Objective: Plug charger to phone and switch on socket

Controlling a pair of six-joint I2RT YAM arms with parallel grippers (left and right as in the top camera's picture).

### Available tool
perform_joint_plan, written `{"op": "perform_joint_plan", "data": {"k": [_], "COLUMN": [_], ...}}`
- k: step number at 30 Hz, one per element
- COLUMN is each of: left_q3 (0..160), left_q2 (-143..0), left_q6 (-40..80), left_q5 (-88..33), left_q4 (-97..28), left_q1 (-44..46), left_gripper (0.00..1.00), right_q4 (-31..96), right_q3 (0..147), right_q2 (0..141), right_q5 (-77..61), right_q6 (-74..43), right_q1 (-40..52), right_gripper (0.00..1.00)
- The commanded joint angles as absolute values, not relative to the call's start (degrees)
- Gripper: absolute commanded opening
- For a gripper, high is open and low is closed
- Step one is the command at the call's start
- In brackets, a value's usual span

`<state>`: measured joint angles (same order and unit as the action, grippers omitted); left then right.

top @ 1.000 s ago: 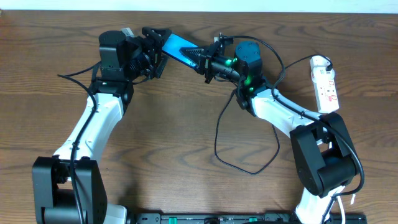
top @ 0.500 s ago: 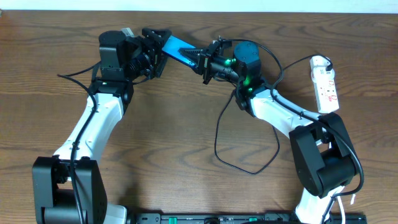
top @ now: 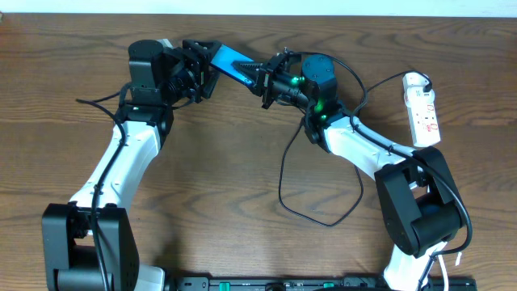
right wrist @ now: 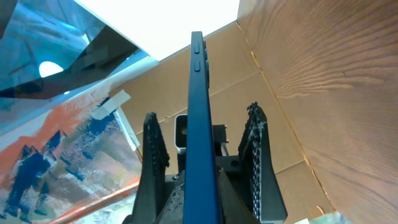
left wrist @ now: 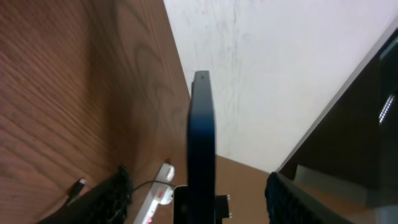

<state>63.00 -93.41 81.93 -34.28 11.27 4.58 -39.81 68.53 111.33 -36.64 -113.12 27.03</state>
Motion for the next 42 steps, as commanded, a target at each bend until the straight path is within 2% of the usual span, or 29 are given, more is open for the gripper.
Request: {"op": "perform_joint_plan", "data": {"k": [1, 33, 42], "left_q3": [63.1, 63.1, 63.1], "left_q2": [-92.1, -92.1, -92.1], "left_q6": [84.2, 83.4, 83.4], "left_q5": [-33.8, -33.8, -33.8], "left_q4": [11.2, 10.3, 10.3], "left_q1": [4.3, 4.3, 4.3], "left_gripper": [0.67, 0.67, 0.50], "right_q4": [-40.6, -40.6, -41.6], "right_q3": [69.4, 69.4, 69.4], "right_q2": [110.8, 110.8, 110.8], "right_q5": [-36.1, -35.5, -35.5], "right_q6": [-113.8, -113.8, -113.8], "right_q1": [27.9, 30.1, 30.1], "right_gripper": [0.01, 0.01, 0.01]}}
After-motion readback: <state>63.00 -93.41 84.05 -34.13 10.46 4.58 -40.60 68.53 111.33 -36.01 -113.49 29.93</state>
